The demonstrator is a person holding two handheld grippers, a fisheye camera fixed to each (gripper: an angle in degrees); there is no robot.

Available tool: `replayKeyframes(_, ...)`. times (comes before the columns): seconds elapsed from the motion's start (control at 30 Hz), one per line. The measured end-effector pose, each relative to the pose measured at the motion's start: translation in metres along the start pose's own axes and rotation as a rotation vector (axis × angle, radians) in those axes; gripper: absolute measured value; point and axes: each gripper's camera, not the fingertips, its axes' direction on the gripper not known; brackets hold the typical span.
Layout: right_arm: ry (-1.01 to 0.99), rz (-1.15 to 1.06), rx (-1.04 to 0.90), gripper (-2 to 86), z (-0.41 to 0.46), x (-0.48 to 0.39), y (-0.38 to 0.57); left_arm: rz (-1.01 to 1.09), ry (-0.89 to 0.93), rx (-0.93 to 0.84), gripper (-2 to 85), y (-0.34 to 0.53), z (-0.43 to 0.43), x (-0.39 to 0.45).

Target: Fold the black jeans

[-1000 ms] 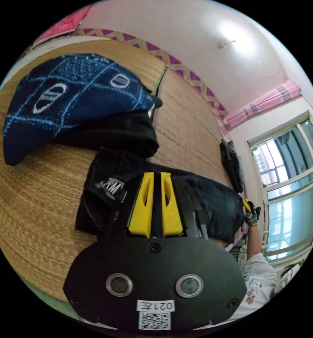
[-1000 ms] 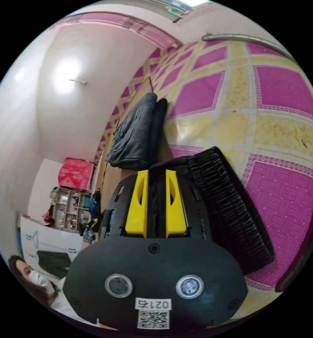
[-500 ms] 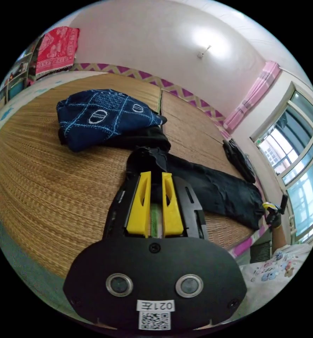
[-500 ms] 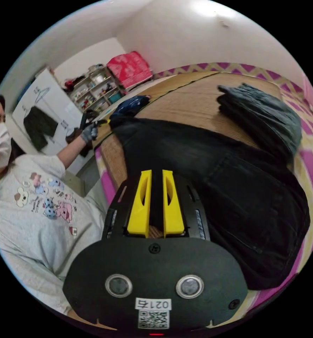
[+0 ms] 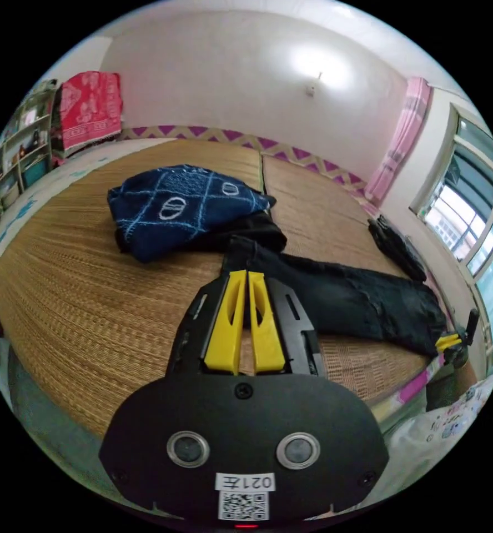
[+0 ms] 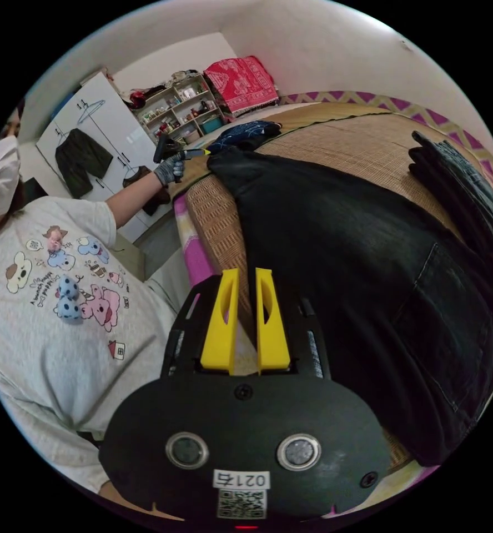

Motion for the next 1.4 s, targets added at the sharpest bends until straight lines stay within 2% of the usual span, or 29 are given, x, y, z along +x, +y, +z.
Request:
replayKeyframes(0.1, 0.08, 0.027, -0.064, 5.0, 0.024, 0.009, 0.013, -0.051, -0.024, -0.138, -0.4, 0.0, 0.033, -0.013)
replayKeyframes(0.17, 0.07, 0.089, -0.029, 3.7, 0.028, 0.022, 0.029, -0.111, 0.026, -0.127, -0.5, -0.001, 0.034, -0.029)
replayKeyframes(0.27, 0.033, 0.148, 0.011, 3.1, 0.022, 0.034, 0.045, -0.194, -0.002, -0.049, -0.7, 0.0, 0.016, -0.049)
replayKeyframes(0.37, 0.05, 0.149, 0.031, 3.1, 0.019, 0.034, 0.056, -0.256, 0.126, 0.01, 0.1, 0.01, 0.0, -0.067)
replayKeyframes(0.53, 0.037, 0.169, 0.048, 3.1, 0.018, 0.042, 0.064, -0.428, 0.285, -0.119, 10.6, 0.027, 0.019, -0.094)
replayKeyframes(0.6, 0.027, 0.178, 0.054, 3.1, 0.017, 0.045, 0.066, -0.481, 0.295, -0.107, 11.3, 0.03, 0.02, -0.098)
replayKeyframes(0.87, 0.028, 0.201, 0.095, 3.4, 0.011, 0.052, 0.077, -0.606, 0.34, -0.11, 10.3, 0.032, 0.047, -0.113)
replayKeyframes(0.97, 0.016, 0.214, 0.109, 3.2, 0.008, 0.056, 0.081, -0.656, 0.355, -0.074, 6.5, 0.043, 0.062, -0.121)
replayKeyframes(1.17, 0.017, 0.223, 0.175, 2.4, -0.015, 0.057, 0.096, -0.6, 0.429, 0.082, 3.5, 0.062, 0.059, -0.125)
replayKeyframes(1.27, 0.061, 0.252, 0.255, 2.0, -0.046, 0.053, 0.118, -0.462, 0.369, 0.139, 3.5, 0.051, 0.032, -0.089)
replayKeyframes(1.4, 0.097, 0.292, 0.374, 1.3, -0.085, 0.045, 0.152, -0.115, 0.297, 0.223, 3.7, 0.033, -0.018, 0.027)
